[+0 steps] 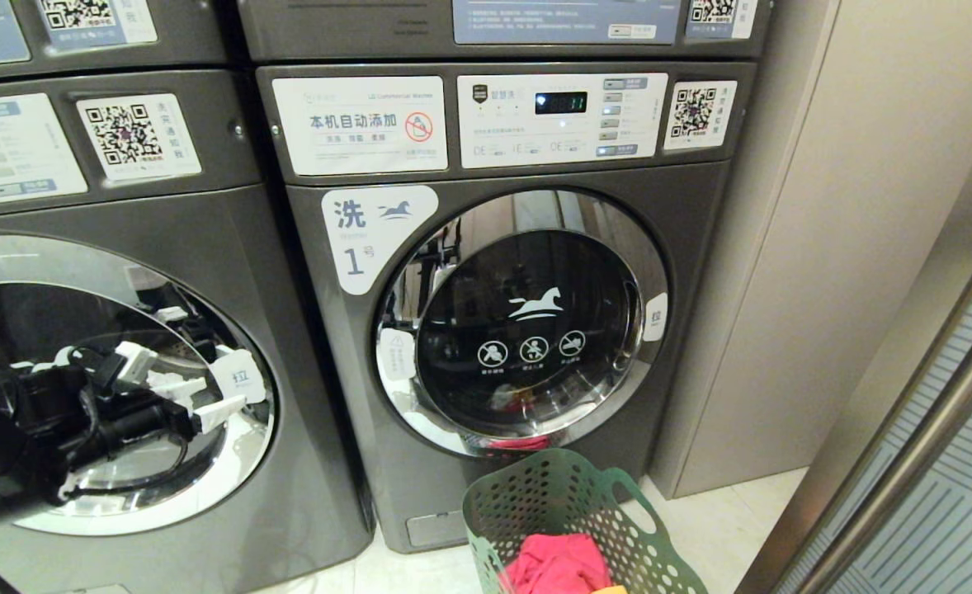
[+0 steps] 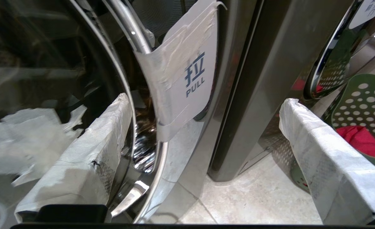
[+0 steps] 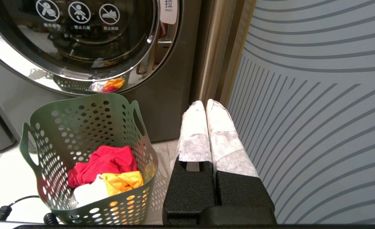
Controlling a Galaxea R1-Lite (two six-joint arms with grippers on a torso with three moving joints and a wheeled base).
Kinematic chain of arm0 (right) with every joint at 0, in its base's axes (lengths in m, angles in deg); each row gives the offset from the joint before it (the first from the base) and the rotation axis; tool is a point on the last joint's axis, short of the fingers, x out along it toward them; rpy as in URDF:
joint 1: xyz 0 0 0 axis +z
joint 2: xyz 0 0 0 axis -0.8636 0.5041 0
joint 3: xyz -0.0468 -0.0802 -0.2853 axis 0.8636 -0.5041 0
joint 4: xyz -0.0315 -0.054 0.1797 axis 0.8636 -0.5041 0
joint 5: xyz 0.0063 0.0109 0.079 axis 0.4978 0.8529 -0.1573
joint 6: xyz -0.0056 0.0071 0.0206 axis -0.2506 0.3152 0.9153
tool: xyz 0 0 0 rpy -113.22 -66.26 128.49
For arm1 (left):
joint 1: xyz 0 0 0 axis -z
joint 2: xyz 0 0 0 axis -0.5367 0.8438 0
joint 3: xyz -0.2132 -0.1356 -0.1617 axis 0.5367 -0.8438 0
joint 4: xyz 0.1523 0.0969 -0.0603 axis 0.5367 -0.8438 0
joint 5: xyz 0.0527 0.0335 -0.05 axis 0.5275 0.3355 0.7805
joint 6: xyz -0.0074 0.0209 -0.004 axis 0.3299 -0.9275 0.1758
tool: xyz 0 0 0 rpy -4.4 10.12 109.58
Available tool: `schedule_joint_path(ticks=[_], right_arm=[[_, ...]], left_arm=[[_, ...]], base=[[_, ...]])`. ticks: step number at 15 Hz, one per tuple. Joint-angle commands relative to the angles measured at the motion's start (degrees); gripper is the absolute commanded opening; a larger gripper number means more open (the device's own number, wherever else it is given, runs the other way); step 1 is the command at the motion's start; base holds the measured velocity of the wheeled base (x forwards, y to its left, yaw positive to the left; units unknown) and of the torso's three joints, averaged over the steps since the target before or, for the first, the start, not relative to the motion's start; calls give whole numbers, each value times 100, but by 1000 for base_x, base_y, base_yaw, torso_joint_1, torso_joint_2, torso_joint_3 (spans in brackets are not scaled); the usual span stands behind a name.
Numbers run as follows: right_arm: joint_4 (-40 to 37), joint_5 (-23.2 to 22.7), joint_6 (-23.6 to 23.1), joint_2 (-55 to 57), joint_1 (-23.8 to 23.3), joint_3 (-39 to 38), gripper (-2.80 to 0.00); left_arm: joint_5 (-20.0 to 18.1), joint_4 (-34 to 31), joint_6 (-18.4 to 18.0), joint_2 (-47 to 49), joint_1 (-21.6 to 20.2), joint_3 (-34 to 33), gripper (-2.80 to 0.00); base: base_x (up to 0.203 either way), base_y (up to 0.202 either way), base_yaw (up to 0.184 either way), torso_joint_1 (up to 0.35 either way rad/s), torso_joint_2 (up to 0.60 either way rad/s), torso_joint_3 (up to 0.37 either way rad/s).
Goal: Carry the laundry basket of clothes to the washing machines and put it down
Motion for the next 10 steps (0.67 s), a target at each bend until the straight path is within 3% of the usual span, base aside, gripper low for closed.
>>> schedule_joint_path(ticks=[1,10], right_arm=[[1,0,-4,7,0,0,-280],[1,0,-4,7,0,0,-280]], left_arm=[[-29,33,48,90,66,91,0],[-37,24,115,443,319,523,0]], base=[[0,0,0,0,0,0],[0,0,0,0,0,0]])
